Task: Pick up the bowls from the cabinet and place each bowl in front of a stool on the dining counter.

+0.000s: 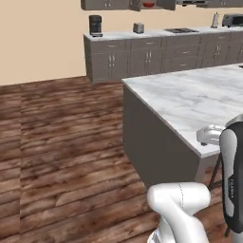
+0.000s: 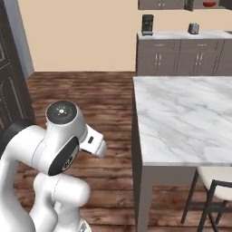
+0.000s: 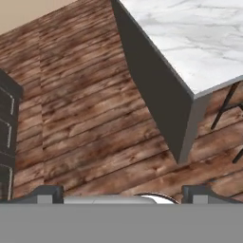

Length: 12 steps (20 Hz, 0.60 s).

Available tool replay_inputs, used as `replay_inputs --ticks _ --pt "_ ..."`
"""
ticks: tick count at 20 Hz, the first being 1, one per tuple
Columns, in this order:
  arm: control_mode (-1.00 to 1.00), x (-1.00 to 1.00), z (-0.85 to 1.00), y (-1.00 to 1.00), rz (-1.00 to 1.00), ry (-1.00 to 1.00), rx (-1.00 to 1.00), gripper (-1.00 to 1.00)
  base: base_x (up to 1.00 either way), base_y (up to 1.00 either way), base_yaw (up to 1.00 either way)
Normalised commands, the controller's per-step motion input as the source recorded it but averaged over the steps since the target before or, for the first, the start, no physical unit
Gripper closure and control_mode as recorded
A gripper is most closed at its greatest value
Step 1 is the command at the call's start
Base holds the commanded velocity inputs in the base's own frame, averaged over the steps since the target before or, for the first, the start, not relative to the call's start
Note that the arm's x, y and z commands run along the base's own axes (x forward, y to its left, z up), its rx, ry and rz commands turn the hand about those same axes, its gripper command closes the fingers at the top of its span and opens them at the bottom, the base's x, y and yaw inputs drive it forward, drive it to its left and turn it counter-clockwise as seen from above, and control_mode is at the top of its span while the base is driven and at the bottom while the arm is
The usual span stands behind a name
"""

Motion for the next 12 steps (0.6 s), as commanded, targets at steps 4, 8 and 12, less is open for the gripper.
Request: replay_inputs --ticks 4,8,12 --pt "1.0 0.0 0.0 0.0 0.0 0.0 0.0 -1.0 0.79 1.0 -0.48" --pt "1.0 0.0 0.0 0.0 0.0 0.0 0.0 -1.0 1.0 1.0 -0.5" --pt "1.0 0.0 0.0 0.0 0.0 0.0 0.0 -1.0 1.0 1.0 -0.48"
